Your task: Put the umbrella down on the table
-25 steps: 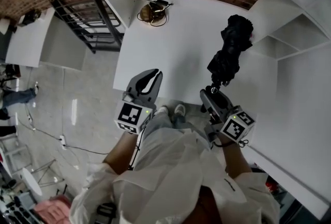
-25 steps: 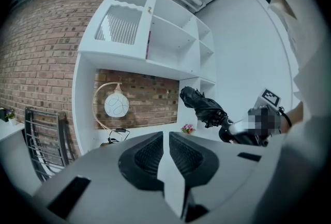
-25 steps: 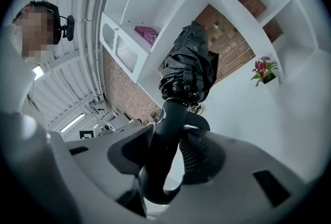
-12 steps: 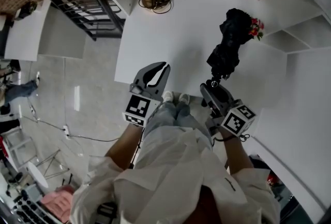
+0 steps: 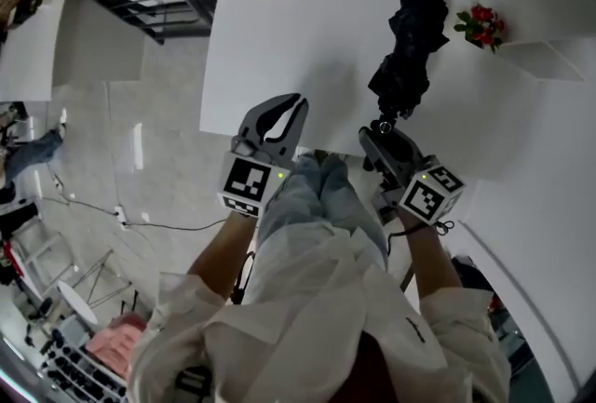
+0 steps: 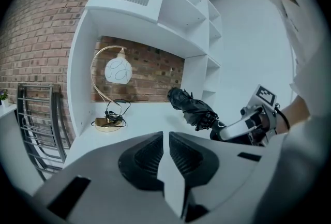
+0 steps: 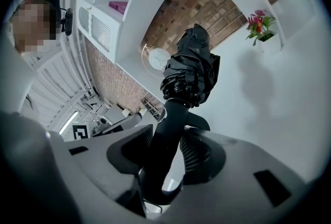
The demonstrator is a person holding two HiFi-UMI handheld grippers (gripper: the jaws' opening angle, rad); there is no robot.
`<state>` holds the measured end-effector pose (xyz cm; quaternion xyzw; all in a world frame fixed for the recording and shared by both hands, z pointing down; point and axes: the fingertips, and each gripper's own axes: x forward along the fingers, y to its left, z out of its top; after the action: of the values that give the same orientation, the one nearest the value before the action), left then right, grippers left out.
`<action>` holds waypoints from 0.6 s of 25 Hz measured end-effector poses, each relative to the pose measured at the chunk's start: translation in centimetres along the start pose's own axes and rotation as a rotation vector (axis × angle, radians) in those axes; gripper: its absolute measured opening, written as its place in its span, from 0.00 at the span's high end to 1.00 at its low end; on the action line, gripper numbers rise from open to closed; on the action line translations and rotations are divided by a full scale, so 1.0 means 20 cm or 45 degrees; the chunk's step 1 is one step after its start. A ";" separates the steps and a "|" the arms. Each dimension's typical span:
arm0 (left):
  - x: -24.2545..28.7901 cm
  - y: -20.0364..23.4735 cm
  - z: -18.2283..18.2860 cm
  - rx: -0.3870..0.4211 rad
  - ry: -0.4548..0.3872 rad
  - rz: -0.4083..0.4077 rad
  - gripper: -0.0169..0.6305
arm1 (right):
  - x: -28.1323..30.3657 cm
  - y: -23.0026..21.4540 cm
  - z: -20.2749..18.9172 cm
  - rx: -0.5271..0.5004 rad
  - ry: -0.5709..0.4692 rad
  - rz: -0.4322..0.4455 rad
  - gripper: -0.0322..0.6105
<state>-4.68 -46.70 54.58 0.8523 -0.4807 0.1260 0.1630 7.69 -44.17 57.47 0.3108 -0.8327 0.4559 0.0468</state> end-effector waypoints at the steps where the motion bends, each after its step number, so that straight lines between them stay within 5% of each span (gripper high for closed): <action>1: 0.02 0.01 -0.02 -0.002 0.005 0.000 0.89 | 0.02 -0.03 -0.01 0.003 0.012 -0.004 0.68; 15: 0.21 0.00 -0.32 -0.094 0.078 -0.086 0.89 | 0.26 -0.27 -0.23 0.093 0.146 -0.026 0.67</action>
<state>-3.00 -47.41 61.90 0.8571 -0.4509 0.1286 0.2131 5.56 -45.17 66.05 0.2944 -0.8082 0.5026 0.0876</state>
